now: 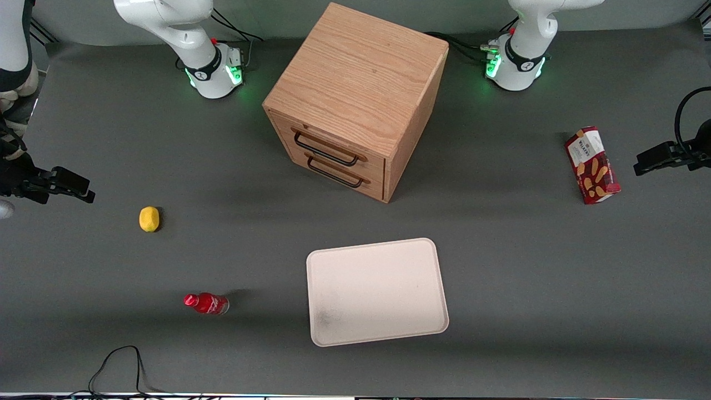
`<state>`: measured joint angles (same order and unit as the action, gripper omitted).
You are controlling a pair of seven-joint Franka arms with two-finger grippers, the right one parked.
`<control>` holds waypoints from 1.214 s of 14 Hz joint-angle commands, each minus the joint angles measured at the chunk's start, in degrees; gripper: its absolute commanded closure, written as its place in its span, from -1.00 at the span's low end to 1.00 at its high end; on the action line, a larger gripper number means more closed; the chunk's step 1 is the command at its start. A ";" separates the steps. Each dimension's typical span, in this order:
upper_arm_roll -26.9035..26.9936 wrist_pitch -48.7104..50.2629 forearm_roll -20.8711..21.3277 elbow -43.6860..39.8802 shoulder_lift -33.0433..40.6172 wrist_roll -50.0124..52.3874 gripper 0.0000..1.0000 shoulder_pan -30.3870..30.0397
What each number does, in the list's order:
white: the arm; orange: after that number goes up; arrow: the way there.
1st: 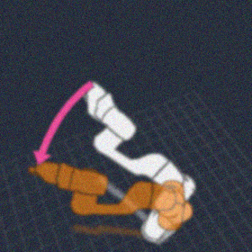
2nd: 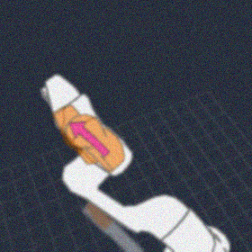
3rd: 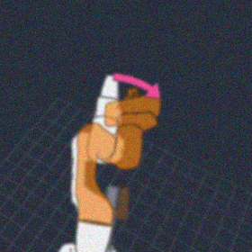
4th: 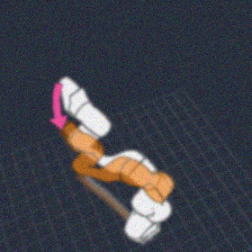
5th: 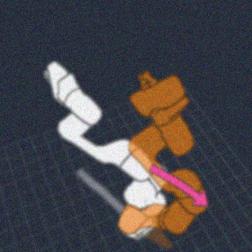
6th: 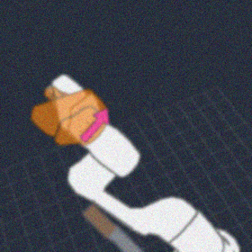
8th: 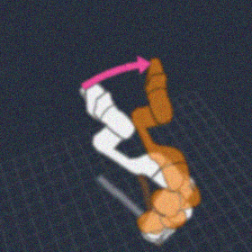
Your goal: Place red cookie box on tray
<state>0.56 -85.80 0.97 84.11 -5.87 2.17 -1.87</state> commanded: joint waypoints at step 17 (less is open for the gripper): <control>-0.21 1.25 0.17 -1.75 -1.33 0.99 -1.00 -1.38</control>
<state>0.65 -85.67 0.98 83.71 -6.86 2.25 -2.81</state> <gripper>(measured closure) 0.000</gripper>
